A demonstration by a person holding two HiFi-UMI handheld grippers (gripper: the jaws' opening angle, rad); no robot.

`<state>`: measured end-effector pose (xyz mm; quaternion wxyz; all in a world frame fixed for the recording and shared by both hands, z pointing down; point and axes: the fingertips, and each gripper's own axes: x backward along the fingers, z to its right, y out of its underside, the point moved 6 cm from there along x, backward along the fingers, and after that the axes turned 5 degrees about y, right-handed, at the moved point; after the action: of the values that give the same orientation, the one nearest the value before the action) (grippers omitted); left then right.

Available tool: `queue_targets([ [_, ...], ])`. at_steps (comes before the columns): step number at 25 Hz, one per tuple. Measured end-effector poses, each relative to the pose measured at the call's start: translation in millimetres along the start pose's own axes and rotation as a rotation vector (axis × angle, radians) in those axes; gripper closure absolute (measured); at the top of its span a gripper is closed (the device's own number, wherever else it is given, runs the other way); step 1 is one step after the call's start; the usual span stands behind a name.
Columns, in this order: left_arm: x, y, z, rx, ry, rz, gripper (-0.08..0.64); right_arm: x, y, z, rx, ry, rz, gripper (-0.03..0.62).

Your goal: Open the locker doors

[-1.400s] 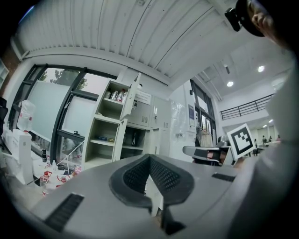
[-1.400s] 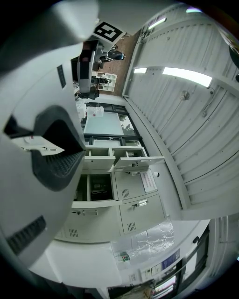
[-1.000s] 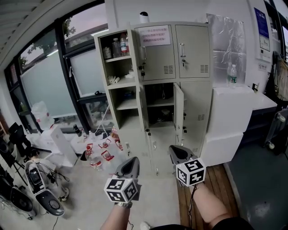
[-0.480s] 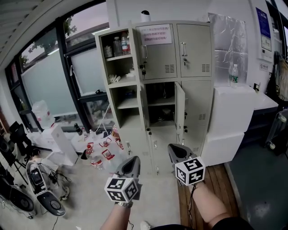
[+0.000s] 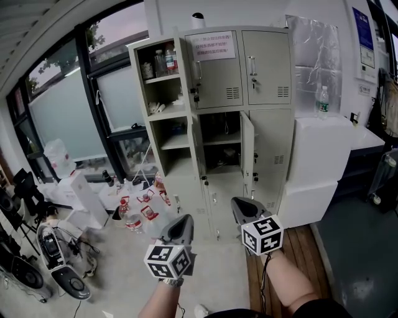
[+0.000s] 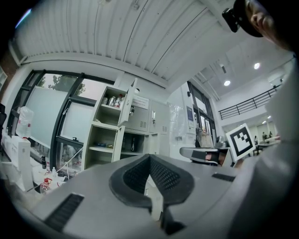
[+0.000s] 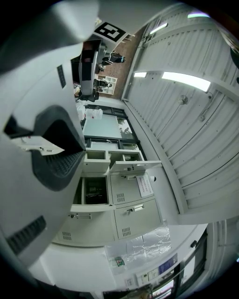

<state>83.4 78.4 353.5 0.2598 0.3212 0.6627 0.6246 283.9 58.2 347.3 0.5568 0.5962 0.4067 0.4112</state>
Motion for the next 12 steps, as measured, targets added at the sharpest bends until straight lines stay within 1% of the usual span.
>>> queue_targets([
  [12, 4.1, -2.6, 3.0, -0.010, -0.002, -0.004, 0.561, 3.3, 0.1, -2.5, -0.006, -0.007, -0.001, 0.592],
])
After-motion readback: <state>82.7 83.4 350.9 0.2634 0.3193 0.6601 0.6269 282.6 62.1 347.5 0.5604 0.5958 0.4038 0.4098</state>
